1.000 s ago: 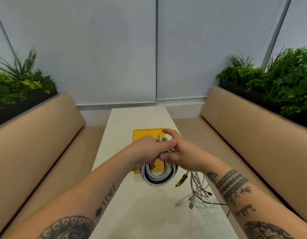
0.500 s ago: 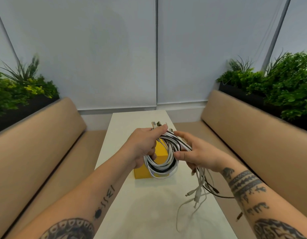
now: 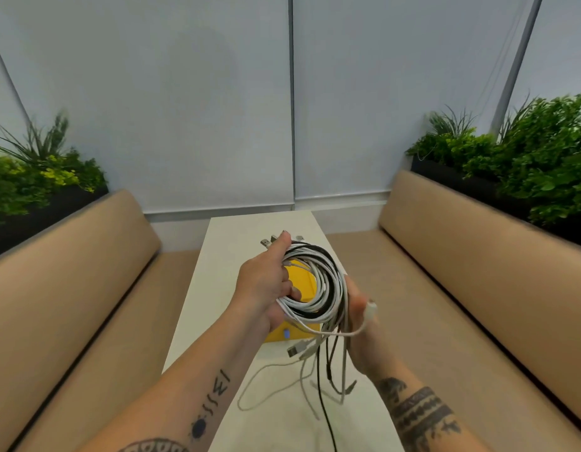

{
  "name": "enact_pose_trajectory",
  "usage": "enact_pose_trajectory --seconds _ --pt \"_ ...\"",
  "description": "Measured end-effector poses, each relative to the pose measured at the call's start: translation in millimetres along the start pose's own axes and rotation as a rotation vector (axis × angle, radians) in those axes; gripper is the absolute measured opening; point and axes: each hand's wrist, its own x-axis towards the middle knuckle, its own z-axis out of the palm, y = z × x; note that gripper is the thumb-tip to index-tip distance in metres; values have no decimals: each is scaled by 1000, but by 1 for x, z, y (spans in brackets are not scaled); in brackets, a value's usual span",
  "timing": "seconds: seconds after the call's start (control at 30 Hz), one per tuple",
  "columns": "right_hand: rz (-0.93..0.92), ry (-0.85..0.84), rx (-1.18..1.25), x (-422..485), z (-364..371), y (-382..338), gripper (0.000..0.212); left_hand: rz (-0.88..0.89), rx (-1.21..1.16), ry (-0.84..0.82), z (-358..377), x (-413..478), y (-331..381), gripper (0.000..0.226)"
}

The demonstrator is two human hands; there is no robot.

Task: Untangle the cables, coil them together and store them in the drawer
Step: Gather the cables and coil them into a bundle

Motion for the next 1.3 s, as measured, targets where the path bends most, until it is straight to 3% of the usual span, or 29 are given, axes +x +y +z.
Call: enact_pose_trajectory --seconds 0.17,0.23,0.33,0.4,0.5,0.6,0.67,0.73,0.77,0.83,0.9,0.93,1.0,1.13,1.3 --pt "244 -111 491 -3 -12 13 123 -99 -24 49 -13 8 -5 32" --pt "272 -127 602 -3 -12 18 112 -159 -86 61 -18 13 -8 31" --pt "298 -129 842 -5 -8 15 80 -248 -174 78 -21 19 -11 32" --pt "280 -126 993 -6 -8 12 76 -287 -203 91 -22 23 -12 36" --pt "239 -39 874 -11 -12 21 75 -318 -209 106 -22 25 -9 42" --pt "189 236 171 -18 -13 37 67 -309 -240 102 -21 24 -7 42" --pt "210 432 -93 -21 -15 45 59 -300 -274 93 -22 30 -7 45" --pt "278 542 30 -25 -11 42 34 -289 -287 115 -22 38 -9 52" --pt "334 522 200 -25 -10 37 42 -280 -287 132 -23 41 -11 54" --pt "459 435 524 -27 -7 27 81 -262 -286 147 -25 46 -15 56" --pt "489 328 702 -28 -5 21 94 -244 -299 150 -25 45 -15 54" --pt "462 297 760 -28 -2 16 90 -233 -299 164 -26 46 -15 51" --pt "349 306 837 -26 1 8 63 -215 -293 193 -25 46 -13 46" --pt "179 434 883 -11 6 -14 29 -209 -203 155 -21 40 -19 38" --pt "139 509 658 12 11 -37 19 -135 -92 196 -8 23 -25 36"
